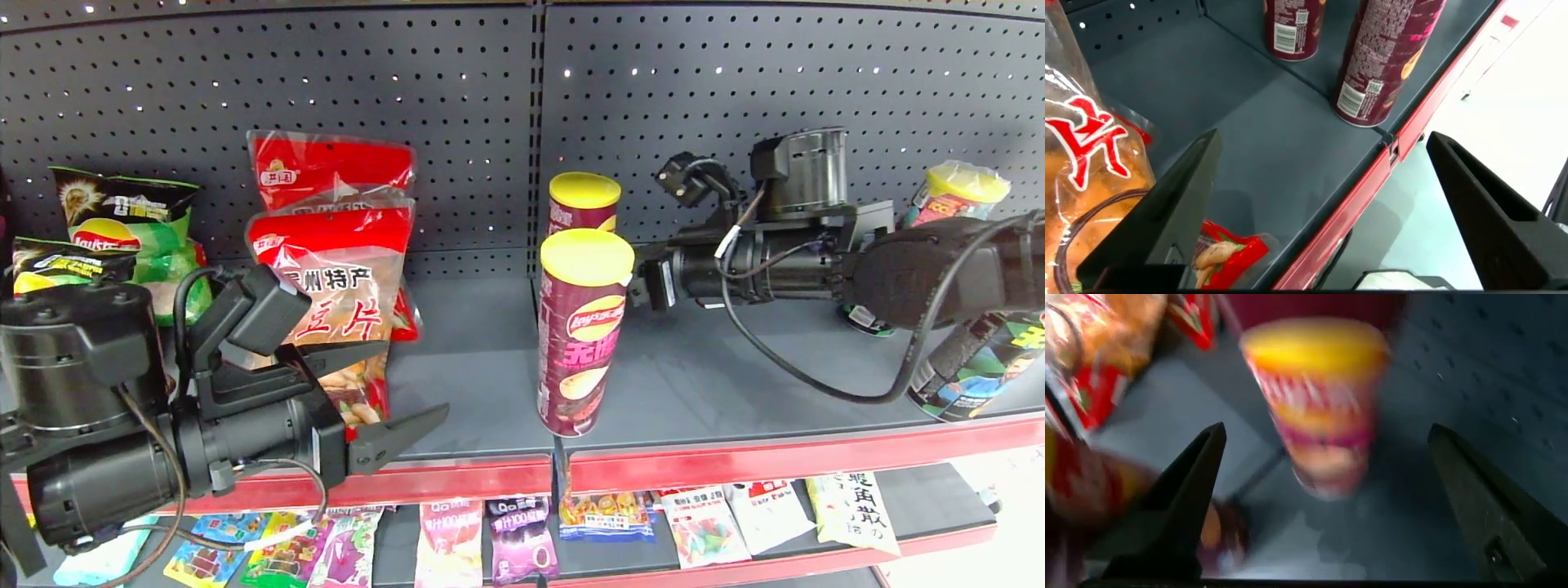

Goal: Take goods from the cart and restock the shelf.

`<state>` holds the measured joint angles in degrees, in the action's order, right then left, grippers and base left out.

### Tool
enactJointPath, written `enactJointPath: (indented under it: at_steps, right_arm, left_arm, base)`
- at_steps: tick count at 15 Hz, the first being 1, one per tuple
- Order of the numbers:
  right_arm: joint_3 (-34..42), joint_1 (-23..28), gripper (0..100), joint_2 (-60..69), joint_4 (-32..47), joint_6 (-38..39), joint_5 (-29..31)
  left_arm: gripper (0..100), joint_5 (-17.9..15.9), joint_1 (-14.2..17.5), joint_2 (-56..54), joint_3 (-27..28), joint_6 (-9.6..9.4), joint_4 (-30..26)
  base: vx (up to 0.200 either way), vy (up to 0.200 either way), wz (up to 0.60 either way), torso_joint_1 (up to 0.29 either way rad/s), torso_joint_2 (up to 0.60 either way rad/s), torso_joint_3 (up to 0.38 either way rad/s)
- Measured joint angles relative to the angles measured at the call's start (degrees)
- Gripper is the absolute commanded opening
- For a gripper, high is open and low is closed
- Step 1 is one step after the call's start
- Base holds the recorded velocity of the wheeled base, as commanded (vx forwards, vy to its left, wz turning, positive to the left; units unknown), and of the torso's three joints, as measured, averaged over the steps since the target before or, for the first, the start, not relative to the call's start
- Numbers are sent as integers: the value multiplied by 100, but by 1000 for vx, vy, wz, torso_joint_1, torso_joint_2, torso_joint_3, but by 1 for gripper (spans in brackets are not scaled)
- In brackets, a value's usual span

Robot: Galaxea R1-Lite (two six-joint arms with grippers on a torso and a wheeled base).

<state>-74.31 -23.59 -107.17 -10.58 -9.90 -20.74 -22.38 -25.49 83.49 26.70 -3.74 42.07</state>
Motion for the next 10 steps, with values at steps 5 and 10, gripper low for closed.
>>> enactJointPath:
  at_steps: [5,10]
  right_arm:
    - [907,256,100,664,7,2,166]
    - [2777,118,100,2299,10,-22,178]
  left_arm:
    - [100,-33,-24,215,22,-219,0]
    - [100,-37,-68,735,288,-769,10]
  base:
    - [0,0,0,0,0,0]
    - [0,0,0,0,0,0]
